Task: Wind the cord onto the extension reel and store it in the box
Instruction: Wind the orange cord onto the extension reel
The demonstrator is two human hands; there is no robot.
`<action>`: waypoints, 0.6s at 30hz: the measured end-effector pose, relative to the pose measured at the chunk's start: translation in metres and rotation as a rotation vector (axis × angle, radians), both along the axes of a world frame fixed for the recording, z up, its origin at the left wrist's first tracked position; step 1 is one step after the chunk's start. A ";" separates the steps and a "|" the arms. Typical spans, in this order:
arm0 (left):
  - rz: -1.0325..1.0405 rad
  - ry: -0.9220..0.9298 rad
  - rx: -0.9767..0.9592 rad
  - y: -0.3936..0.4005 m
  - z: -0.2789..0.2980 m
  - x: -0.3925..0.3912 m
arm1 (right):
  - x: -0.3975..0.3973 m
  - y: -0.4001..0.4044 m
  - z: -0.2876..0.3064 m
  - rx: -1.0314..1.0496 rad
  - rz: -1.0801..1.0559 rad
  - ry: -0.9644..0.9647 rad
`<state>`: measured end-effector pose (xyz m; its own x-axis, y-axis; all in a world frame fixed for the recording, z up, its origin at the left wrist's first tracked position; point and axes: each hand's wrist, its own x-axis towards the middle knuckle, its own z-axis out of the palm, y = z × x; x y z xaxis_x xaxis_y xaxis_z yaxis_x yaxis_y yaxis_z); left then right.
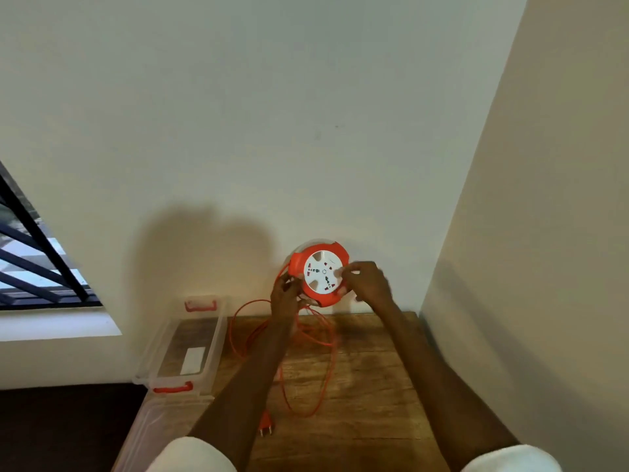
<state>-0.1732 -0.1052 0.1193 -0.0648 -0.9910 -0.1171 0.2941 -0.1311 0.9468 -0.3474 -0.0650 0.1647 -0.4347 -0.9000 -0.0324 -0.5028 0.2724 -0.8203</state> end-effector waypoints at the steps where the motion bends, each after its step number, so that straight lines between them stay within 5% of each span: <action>1: -0.024 -0.073 -0.007 -0.006 -0.002 0.009 | -0.008 0.003 0.000 -0.022 0.083 0.371; 3: -0.117 -0.141 0.003 -0.019 0.007 0.021 | -0.015 0.005 0.005 -0.078 0.326 0.816; 9: -0.367 -0.374 -0.102 -0.047 0.044 0.023 | -0.013 -0.005 0.027 0.000 0.712 1.005; 13: -0.423 -0.474 -0.155 -0.048 0.050 0.016 | -0.011 -0.010 0.021 -0.011 0.763 1.375; 18: -0.336 -0.425 -0.100 -0.041 0.041 0.002 | -0.010 -0.012 0.020 0.064 0.674 1.265</action>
